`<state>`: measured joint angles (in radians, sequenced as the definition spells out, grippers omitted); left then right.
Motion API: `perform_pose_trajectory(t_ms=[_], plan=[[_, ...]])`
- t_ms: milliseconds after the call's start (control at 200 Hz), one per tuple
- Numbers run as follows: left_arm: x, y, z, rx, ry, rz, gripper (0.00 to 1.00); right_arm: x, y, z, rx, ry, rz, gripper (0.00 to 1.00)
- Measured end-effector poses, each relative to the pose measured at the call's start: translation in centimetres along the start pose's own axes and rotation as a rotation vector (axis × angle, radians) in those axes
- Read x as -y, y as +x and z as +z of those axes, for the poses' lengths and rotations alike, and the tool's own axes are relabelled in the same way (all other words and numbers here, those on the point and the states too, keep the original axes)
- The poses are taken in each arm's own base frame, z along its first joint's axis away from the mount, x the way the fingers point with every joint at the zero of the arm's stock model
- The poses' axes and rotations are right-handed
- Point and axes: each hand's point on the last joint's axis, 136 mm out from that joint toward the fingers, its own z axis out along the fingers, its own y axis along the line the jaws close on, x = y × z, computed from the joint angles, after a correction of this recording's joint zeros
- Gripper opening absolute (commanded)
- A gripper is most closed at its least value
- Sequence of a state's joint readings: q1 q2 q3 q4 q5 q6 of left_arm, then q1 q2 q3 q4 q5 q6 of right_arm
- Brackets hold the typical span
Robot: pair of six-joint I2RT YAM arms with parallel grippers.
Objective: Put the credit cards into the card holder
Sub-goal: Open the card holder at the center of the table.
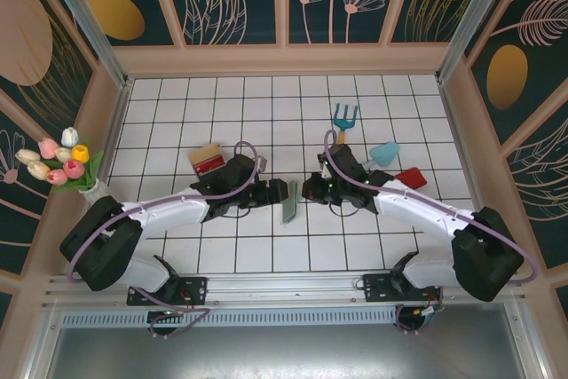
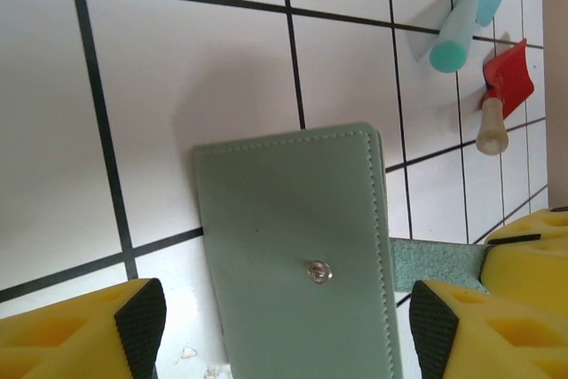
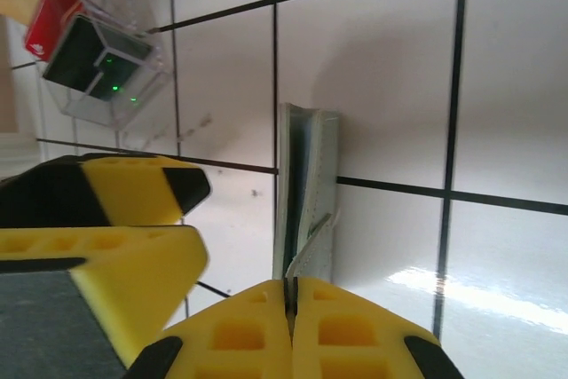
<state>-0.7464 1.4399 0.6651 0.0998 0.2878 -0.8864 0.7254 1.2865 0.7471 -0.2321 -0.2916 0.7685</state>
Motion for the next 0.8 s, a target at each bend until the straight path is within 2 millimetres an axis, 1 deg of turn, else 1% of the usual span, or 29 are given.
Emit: perform_pose_trajectory(t_ms=[165, 255, 340, 415, 515, 565, 585, 636, 686, 746, 801], plan=[[0.7, 0.1, 0.1, -0.016, 0.027, 0.005, 0.72, -0.7, 0.2, 0.1, -0.005, -0.050, 0.013, 0.00], [1.0, 0.1, 0.2, -0.022, 0.045, 0.005, 0.63, -0.9, 0.2, 0.1, -0.008, -0.058, 0.014, 0.00], [0.6, 0.3, 0.5, -0.033, 0.037, -0.002, 0.49, -0.8, 0.2, 0.3, -0.009, -0.058, 0.014, 0.00], [0.1, 0.5, 0.9, -0.040, 0.021, -0.001, 0.44, -0.7, 0.2, 0.5, -0.014, -0.051, 0.017, 0.00], [-0.2, 0.6, 0.9, -0.041, 0.006, 0.000, 0.33, -0.5, 0.2, 0.5, -0.015, -0.046, 0.019, 0.00], [-0.4, 0.5, 0.9, -0.035, -0.006, -0.005, 0.29, -0.4, 0.3, 0.6, -0.015, -0.042, 0.019, 0.00], [-0.5, 0.5, 0.9, -0.034, -0.010, -0.001, 0.26, -0.4, 0.3, 0.6, -0.015, -0.041, 0.020, 0.00], [-0.8, 0.5, 0.9, -0.032, -0.021, -0.002, 0.16, -0.2, 0.2, 0.6, -0.012, -0.030, 0.022, 0.00], [-0.9, 0.5, 0.9, -0.028, -0.028, 0.008, 0.11, 0.0, 0.2, 0.6, -0.009, -0.019, 0.023, 0.00], [-1.1, 0.3, 0.9, -0.021, -0.038, 0.014, 0.00, 0.3, 0.1, 0.5, -0.006, -0.009, 0.028, 0.00], [-1.2, 0.2, 0.9, -0.016, -0.045, 0.021, 0.00, 0.6, 0.1, 0.5, -0.001, 0.006, 0.032, 0.00]])
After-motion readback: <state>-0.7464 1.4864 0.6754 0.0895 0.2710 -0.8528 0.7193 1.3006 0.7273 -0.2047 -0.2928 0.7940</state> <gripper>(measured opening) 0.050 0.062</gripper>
